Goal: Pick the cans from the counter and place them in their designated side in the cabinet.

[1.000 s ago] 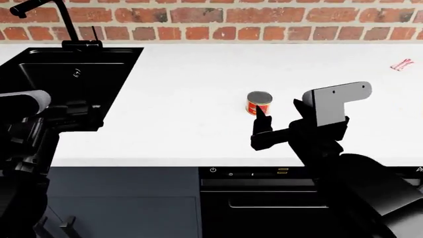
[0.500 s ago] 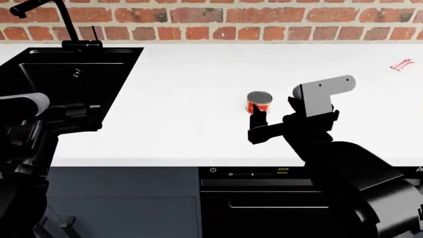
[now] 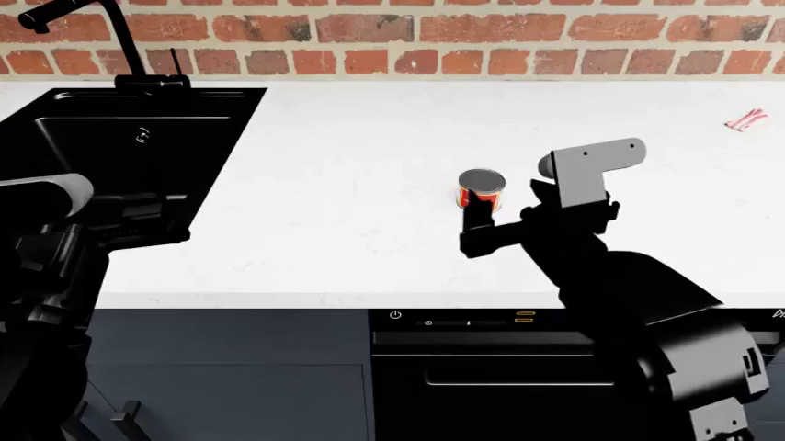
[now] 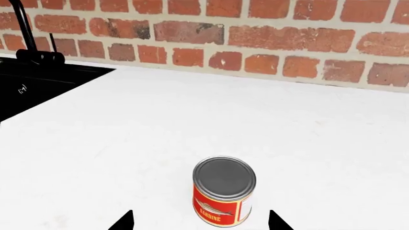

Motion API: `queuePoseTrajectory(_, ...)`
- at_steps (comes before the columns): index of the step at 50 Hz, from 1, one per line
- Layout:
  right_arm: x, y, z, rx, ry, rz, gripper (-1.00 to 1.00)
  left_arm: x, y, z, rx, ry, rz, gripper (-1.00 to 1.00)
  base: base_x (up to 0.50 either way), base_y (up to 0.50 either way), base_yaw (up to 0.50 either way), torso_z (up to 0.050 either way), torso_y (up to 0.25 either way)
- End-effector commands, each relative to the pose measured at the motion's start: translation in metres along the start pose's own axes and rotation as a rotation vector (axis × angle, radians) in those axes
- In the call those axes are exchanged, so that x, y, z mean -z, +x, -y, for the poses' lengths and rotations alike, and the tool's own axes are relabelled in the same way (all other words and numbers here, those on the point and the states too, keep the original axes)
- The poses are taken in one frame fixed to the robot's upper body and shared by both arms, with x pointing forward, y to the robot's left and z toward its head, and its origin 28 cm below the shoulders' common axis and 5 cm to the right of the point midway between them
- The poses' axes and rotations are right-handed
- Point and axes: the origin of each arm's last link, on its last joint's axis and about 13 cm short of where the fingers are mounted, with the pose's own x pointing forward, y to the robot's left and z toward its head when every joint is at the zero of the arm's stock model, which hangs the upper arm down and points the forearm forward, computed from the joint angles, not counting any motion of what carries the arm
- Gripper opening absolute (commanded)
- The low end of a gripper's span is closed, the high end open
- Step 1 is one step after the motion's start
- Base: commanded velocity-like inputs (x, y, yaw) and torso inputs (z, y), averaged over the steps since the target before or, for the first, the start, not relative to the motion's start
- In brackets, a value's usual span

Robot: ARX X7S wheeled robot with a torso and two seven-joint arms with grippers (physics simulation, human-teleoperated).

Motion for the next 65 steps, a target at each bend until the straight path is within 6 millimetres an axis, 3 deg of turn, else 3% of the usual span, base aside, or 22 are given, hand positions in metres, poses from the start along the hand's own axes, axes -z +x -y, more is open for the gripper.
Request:
queuePoseTrajectory(1, 0.004, 0.009, 0.006, 0.023, 0.001, -0.015, 1.0, -0.001, 0.0, 0.0, -0.002, 0.0, 0.001, 1.0, 0.0, 0.0, 0.0, 0.0, 0.0)
queuePoseTrajectory(65, 0.011, 0.068, 0.019, 0.008, 0.009, -0.094, 1.0, 0.003, 0.003, -0.006, -0.034, -0.008, -0.003, 1.0, 0.0, 0.0, 0.0, 0.0, 0.0)
